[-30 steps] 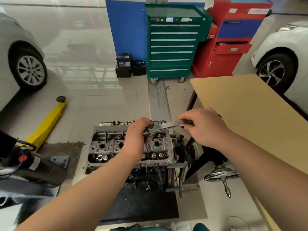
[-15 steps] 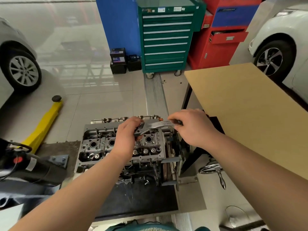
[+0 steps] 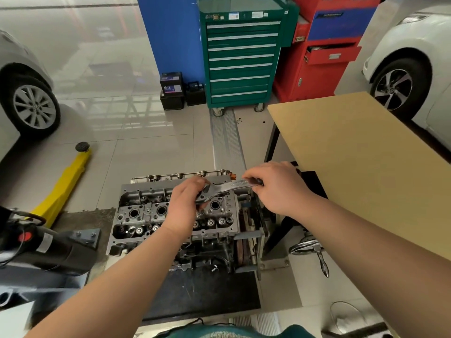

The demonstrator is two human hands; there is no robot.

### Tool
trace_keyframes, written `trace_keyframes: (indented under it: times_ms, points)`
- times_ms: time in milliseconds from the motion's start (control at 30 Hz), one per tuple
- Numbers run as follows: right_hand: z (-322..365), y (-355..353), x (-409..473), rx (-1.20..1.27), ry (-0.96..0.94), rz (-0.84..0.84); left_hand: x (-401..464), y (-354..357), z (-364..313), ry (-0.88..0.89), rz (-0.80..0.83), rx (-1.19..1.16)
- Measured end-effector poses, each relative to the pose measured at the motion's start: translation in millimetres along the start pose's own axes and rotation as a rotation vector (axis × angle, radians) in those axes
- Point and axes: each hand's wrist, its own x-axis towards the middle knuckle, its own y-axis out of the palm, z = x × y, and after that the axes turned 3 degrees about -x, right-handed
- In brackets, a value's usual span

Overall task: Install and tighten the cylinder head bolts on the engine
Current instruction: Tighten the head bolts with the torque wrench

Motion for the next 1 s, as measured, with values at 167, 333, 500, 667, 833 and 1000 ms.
trace_keyframes:
  times_ms: [167, 333, 500, 667, 833, 1000]
  points:
    - [9, 2, 8, -0.137, -0.078, -0.022, 9, -6, -8, -0.044, -0.034, -0.138]
    - [11, -5, 30, -0.135, -0.105, 0.135, -9, 2, 2, -0.053, -0.159, -0.125]
    - [4, -4, 40, -0.191, -0.194, 0.134, -16, 18, -3, 0.003, -0.282, -0.036]
    - [-6, 0, 24, -0.301, -0.178, 0.059, -2, 33, -28, 0.2, -0.31, 0.397]
    - [-8, 4, 24, -0.338, -0.234, 0.024, 2, 35, -27, 0.362, -0.312, 0.863]
    - [3, 11, 12, -0.402, -0.21, -0.049, 5, 35, -22, 0.443, -0.415, 0.774]
